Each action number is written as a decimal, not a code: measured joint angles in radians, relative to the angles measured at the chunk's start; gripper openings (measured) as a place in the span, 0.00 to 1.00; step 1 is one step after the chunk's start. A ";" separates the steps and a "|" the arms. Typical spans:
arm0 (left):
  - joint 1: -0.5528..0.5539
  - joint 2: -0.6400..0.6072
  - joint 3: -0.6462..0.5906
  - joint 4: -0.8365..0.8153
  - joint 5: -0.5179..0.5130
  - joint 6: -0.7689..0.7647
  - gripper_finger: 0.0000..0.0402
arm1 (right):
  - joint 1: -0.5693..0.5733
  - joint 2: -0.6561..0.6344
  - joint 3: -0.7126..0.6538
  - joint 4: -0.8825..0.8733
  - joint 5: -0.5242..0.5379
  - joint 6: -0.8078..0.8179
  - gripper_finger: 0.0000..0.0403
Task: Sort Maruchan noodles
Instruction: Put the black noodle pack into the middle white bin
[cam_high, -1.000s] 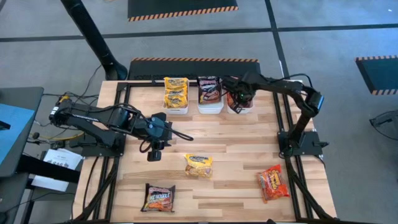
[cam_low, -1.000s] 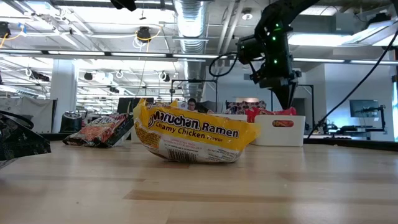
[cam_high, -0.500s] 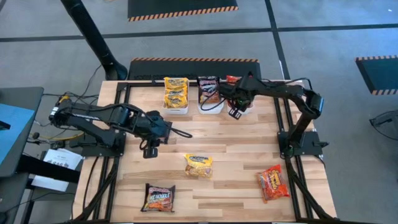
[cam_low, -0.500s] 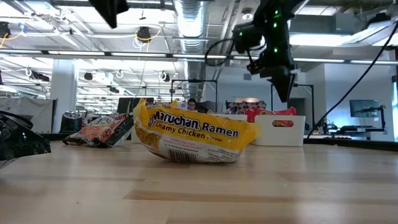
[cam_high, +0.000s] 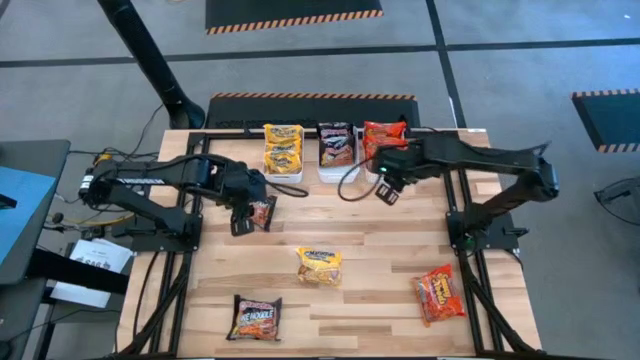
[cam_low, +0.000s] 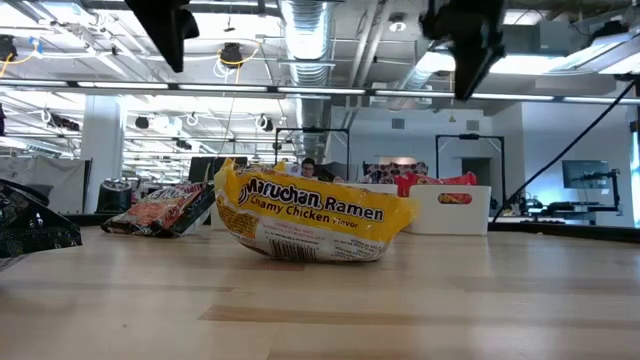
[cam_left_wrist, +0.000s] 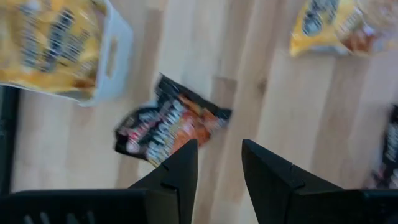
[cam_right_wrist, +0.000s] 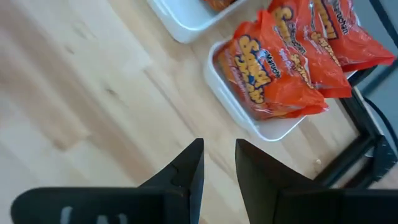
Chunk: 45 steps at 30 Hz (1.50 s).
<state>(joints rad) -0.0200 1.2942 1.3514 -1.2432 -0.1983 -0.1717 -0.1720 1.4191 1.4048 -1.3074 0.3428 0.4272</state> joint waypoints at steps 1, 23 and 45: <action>0.008 0.000 0.000 -0.010 0.028 0.009 0.28 | 0.018 -0.023 0.000 0.002 0.000 0.020 0.29; 0.156 0.014 -0.316 0.154 -0.015 0.257 0.41 | 0.407 -0.201 -0.001 0.069 0.000 0.157 0.29; 0.223 0.012 -0.708 0.696 -0.102 0.388 0.41 | 0.482 -0.170 -0.002 0.082 0.000 0.186 0.29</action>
<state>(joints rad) 0.2032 1.3064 0.6435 -0.5468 -0.3001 0.2165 0.3104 1.2491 1.4033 -1.2259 0.3424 0.6132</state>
